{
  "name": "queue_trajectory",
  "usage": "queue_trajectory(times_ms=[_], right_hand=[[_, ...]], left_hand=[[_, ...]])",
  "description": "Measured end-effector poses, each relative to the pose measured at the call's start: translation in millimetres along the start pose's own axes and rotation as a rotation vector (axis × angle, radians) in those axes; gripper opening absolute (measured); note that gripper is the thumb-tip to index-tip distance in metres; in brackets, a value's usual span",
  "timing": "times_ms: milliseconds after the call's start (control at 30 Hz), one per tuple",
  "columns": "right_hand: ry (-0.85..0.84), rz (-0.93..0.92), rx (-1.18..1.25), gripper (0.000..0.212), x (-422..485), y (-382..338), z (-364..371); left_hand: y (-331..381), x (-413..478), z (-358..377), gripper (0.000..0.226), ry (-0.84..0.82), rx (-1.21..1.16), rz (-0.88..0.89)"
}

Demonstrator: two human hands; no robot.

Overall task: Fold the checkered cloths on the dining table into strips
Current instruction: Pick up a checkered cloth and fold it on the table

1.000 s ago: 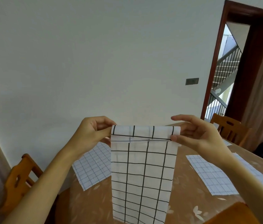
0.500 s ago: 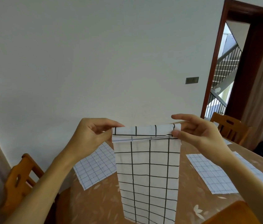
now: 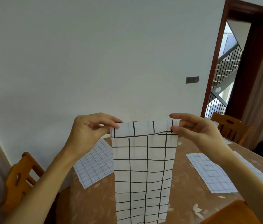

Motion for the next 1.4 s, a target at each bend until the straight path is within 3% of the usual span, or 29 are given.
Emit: queue_trajectory(times_ms=[167, 333, 433, 467, 567, 633, 767, 967, 1233, 1400], right_hand=[[0.007, 0.007, 0.005, 0.041, -2, 0, 1], [0.034, 0.008, 0.057, 0.036, -4, -2, 1], [0.037, 0.008, 0.075, 0.037, -5, -4, 1], [0.038, 0.006, 0.083, 0.037, -5, -4, 2], [0.05, -0.003, 0.084, 0.037, -5, -5, 2], [0.058, -0.004, 0.076, 0.037, -5, -4, 1], [0.074, 0.001, 0.044, 0.037, -5, -2, -2], [0.072, -0.013, 0.034, 0.032, -5, -2, -4], [0.047, -0.024, 0.064, 0.023, -3, -5, -5], [-0.143, -0.01, 0.027, 0.029, -5, -2, 2]], left_hand=[[-1, 1, 0, 0.046, -0.011, -0.022, -0.077], [-2, -2, -1, 0.021, -0.016, -0.136, -0.175], [-6, -8, 9, 0.053, -0.043, -0.216, -0.331], [-7, -10, 14, 0.054, -0.049, -0.209, -0.381], [-12, -13, 23, 0.026, -0.068, -0.152, -0.44], [-13, -15, 23, 0.022, -0.068, -0.164, -0.448], [-7, -15, 23, 0.045, -0.159, -0.158, -0.447], [-13, -14, 25, 0.008, -0.121, -0.099, -0.378], [-8, -8, 18, 0.018, -0.135, -0.161, -0.385], [-5, -8, 17, 0.022, -0.113, -0.14, -0.363]])
Point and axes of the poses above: each hand's wrist, its own x-axis towards the middle knuckle, its own z-axis out of the palm, y = z × x, the point moved 1 cm from there along x, towards the middle knuckle, and after that the axes turned 13 degrees about -x, right-handed, at the moved point
